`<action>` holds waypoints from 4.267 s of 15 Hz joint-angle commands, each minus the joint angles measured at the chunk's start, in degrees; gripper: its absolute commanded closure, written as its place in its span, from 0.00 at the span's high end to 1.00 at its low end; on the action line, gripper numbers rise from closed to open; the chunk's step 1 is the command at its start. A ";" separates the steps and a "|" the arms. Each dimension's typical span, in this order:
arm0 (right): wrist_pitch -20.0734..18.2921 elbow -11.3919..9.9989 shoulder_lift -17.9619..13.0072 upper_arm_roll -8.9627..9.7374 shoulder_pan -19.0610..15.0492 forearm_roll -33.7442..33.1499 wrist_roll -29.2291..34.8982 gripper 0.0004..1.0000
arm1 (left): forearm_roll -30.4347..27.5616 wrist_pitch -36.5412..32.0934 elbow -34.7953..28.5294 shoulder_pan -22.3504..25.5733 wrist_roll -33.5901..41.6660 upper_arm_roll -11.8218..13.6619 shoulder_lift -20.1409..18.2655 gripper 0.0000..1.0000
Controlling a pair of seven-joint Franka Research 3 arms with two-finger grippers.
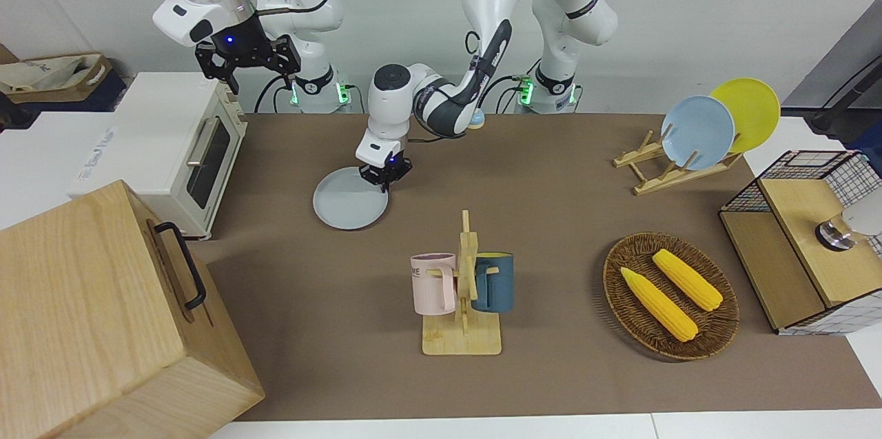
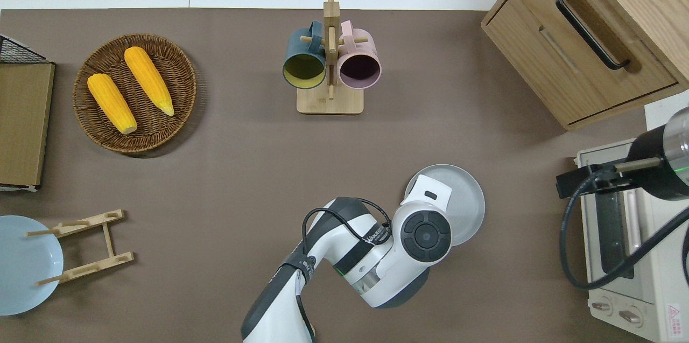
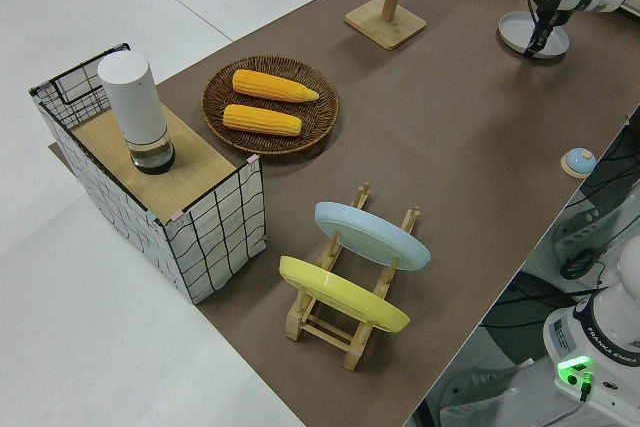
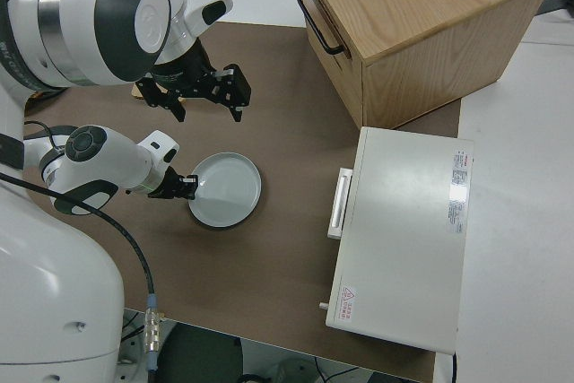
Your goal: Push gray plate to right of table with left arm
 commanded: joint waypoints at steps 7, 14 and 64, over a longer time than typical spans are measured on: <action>-0.89 0.53 -0.14 0.92 -1.15 0.25 0.66 0.98 | 0.59 -1.45 2.11 -0.89 -1.28 0.57 1.93 0.77; -0.89 0.53 -0.14 0.92 -1.07 0.25 0.75 0.98 | 1.03 -1.63 2.63 -0.89 -1.28 0.57 1.67 1.00; -0.89 0.53 -0.14 0.92 -1.07 0.25 0.66 0.98 | 2.52 -50.15 0.08 49.03 78.25 2.24 -34.81 1.00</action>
